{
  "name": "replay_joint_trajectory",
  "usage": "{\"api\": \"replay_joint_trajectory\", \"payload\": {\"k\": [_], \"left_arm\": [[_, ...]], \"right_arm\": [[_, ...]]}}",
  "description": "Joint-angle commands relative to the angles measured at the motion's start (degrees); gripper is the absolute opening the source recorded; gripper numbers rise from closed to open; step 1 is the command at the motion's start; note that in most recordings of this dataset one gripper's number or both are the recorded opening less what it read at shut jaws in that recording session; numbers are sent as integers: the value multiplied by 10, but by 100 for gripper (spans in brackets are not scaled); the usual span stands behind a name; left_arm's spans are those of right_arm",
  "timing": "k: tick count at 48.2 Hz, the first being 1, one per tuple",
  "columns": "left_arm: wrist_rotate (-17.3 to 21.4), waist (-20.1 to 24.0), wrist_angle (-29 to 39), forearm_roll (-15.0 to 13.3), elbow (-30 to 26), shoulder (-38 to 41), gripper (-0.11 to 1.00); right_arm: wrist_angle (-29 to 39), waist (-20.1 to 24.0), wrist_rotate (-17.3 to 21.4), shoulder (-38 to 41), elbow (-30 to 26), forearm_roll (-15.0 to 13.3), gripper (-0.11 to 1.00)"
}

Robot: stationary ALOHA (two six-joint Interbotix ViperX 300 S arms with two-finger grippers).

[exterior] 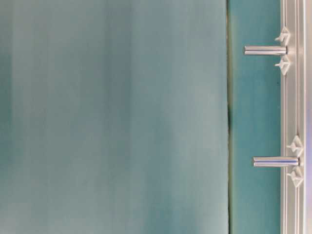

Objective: Insert the large gear onto the shaft.
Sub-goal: 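Move the left gripper toward the blue gear beside the rail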

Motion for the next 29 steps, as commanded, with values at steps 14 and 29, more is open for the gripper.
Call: {"api": "replay_joint_trajectory", "payload": {"k": [14,29], "left_arm": [[-26,-11,144,7,-84,102,-1],[-101,-36,221,7,-179,258,-1]], "right_arm": [[164,-4,19,5,-31,40,2],[239,-4,22,42,-39,44,2]]}}
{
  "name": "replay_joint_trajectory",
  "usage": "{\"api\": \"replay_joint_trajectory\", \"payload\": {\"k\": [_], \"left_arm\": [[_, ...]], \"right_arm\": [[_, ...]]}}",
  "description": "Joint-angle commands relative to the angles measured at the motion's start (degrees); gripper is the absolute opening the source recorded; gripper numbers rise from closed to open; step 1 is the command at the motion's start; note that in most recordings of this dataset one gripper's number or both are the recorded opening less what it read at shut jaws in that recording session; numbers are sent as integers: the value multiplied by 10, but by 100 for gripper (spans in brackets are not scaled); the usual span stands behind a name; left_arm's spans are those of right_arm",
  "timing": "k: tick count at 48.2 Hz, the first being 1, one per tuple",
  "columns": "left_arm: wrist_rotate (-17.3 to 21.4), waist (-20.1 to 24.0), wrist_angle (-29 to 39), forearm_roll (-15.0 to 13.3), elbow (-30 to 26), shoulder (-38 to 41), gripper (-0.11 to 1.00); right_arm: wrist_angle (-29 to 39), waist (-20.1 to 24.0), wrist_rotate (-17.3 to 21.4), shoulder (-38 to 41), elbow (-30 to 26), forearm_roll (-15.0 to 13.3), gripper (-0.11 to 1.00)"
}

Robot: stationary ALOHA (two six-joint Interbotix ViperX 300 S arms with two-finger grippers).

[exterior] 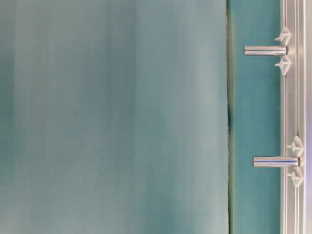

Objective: Insert the large gear onto the shaft.
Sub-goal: 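Move the left gripper toward the blue gear beside the rail, then lower the open left gripper over the blue gear's hub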

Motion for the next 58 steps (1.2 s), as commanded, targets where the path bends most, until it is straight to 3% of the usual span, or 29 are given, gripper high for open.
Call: {"api": "replay_joint_trajectory", "payload": {"k": [1,12,31,38,50,54,58], "left_arm": [[-9,-7,11,2,-39,49,-1],[-5,-16,8,2,-93,163,-1],[25,-19,12,3,-102,186,-1],[42,-19,12,3,-105,197,-1],[69,-19,12,3,-108,218,0],[72,-18,12,4,-106,225,7],[69,-19,12,3,-107,232,24]], "right_arm": [[1,-2,5,26,-21,2,2],[-4,-4,5,93,-33,4,2],[-18,-11,4,115,-33,4,12],[-14,-11,4,115,-32,4,25],[-8,-11,4,115,-33,4,58],[-8,-11,4,115,-31,3,65],[-11,-11,4,114,-31,3,69]]}}
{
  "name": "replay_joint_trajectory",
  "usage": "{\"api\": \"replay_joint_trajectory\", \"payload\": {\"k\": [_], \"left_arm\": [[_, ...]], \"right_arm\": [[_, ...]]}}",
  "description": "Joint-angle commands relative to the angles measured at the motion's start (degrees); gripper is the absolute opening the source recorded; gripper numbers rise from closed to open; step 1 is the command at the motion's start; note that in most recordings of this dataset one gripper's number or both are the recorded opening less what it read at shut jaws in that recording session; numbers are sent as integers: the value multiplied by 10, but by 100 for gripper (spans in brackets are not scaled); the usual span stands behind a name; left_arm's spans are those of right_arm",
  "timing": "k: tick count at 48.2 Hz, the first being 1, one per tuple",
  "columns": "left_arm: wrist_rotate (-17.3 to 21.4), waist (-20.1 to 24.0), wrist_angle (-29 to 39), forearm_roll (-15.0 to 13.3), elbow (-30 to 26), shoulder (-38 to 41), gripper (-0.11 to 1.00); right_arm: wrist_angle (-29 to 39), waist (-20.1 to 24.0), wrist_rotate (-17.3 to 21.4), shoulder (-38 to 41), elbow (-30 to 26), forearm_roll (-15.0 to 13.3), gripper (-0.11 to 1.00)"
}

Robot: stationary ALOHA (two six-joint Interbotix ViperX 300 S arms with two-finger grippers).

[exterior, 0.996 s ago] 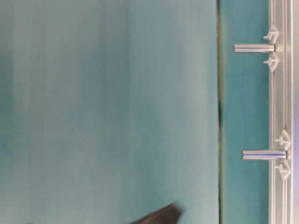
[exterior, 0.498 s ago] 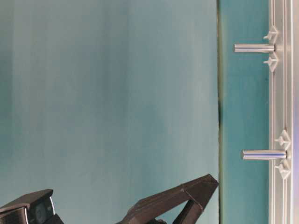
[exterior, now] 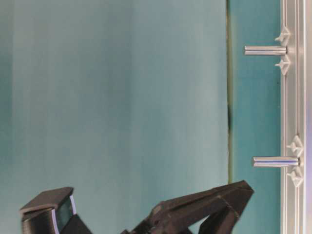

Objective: Insert the large gear onto the shaft.
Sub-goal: 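Lower the open left gripper over the blue gear's hub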

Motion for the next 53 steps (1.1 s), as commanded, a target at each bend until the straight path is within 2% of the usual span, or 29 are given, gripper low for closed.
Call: {"api": "replay_joint_trajectory", "payload": {"k": [1,9,12,14,35,53], "left_arm": [[-4,-3,-3,1,-11,-1,29],[2,-4,-4,1,-18,12,77],[3,-5,4,1,-23,24,89],[4,-7,15,1,-28,32,93],[2,-18,156,2,-121,133,92],[-3,-19,214,2,-184,193,92]], "right_arm": [[-5,-2,4,0,-13,1,69],[-12,-1,4,-1,-12,1,70],[-14,-2,4,0,-12,1,70],[-14,-2,4,-1,-12,1,70],[-14,10,4,-4,-4,1,70],[-25,13,4,-59,20,1,70]]}}
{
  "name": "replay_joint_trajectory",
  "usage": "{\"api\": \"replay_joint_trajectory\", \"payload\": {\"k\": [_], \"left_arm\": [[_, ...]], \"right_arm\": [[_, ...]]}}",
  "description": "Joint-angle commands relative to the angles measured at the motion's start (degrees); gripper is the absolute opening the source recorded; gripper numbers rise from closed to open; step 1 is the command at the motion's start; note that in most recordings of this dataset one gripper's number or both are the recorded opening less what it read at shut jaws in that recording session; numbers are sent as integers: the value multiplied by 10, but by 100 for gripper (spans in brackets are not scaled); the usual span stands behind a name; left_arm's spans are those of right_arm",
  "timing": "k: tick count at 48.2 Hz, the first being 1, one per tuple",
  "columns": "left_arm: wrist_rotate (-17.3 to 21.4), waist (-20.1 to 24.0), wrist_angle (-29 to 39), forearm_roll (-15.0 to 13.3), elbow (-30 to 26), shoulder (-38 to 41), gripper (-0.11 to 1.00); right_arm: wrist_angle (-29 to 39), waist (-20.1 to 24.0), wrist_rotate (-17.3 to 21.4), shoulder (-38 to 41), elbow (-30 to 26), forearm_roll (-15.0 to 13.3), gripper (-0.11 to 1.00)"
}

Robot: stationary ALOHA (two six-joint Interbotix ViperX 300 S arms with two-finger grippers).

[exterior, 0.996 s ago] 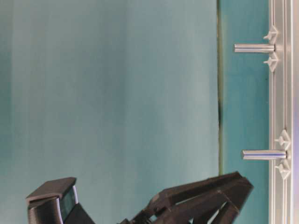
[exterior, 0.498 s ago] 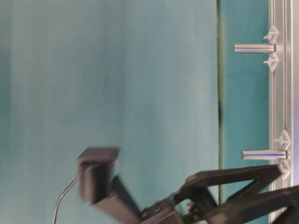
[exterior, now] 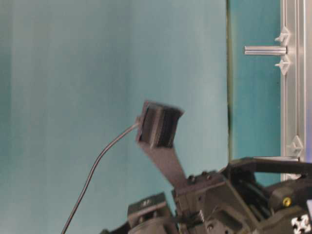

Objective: Insert the large gear onto the shaft.
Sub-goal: 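Lower the open left gripper over the blue gear's hub, then close the left gripper on the blue gear hub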

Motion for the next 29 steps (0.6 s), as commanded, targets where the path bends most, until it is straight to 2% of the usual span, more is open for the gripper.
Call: {"api": "replay_joint_trajectory", "payload": {"k": [1,16,29], "left_arm": [[-3,-3,4,1,-19,-2,92],[-4,-4,47,1,-36,7,92],[-19,-29,62,1,-52,19,92]], "right_arm": [[-11,2,5,-21,0,1,70],[4,3,6,-90,25,1,70],[18,3,5,-92,25,1,70]]}}
